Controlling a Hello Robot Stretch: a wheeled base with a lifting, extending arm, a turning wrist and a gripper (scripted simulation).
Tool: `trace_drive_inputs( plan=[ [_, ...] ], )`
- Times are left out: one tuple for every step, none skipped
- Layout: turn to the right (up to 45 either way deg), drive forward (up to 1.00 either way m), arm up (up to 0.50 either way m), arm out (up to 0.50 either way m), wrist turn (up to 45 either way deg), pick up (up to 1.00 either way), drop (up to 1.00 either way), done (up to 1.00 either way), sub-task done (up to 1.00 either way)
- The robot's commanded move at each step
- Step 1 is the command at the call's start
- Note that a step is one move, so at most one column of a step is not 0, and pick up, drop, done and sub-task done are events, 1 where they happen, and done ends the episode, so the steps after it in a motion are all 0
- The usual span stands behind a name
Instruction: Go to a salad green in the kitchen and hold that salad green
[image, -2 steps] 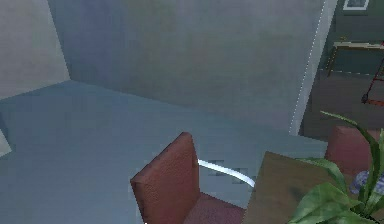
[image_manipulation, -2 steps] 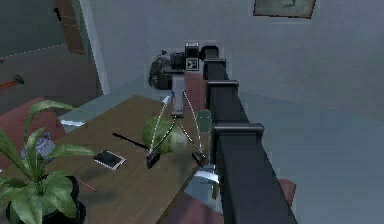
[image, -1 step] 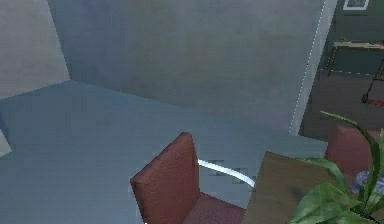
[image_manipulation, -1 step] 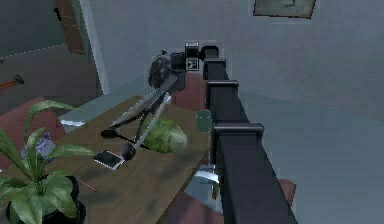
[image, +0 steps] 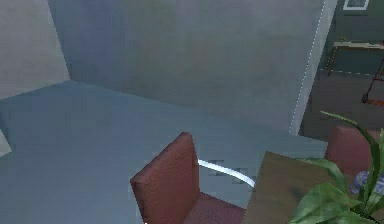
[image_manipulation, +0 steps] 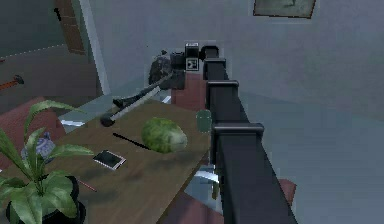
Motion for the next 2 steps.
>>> trace_drive_inputs(
  plan=[
    [0.0, 0.0, 0.0, 0.0, 45.0, 0.0, 0.0, 0.0, 0.0],
    [0.0, 0.0, 0.0, 0.0, 33.0, 0.0, 0.0, 0.0, 0.0]
  ],
)
